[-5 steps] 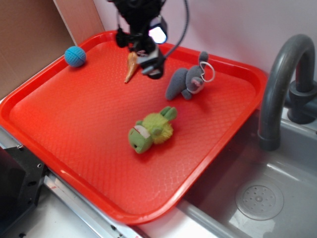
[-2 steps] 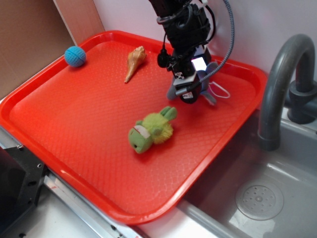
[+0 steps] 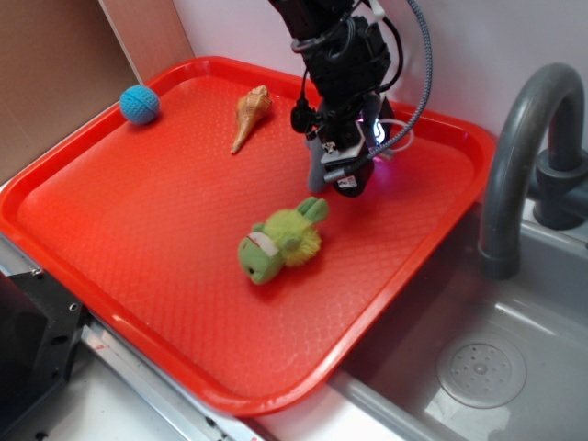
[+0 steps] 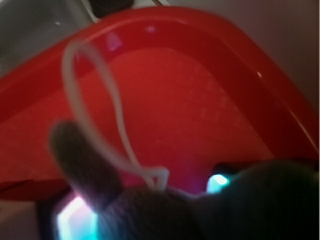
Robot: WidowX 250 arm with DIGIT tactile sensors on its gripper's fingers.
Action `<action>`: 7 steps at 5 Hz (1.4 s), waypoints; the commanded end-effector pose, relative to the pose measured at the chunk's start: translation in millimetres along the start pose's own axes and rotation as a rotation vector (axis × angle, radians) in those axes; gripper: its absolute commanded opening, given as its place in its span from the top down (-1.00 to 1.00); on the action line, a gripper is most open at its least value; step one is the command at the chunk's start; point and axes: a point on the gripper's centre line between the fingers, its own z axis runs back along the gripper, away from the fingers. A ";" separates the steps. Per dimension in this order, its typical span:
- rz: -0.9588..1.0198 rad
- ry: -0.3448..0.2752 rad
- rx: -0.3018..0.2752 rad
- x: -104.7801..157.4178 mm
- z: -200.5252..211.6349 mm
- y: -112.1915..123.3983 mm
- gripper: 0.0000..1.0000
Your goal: Grab the gray animal.
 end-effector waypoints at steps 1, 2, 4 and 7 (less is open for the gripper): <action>-0.009 -0.001 0.052 14.8 9.8 -11.2 1.00; 0.046 -0.020 0.105 14.8 32.7 -12.6 1.00; 0.530 0.077 0.232 0.6 128.9 -18.1 1.00; 1.108 0.115 0.272 -36.5 194.6 -79.7 1.00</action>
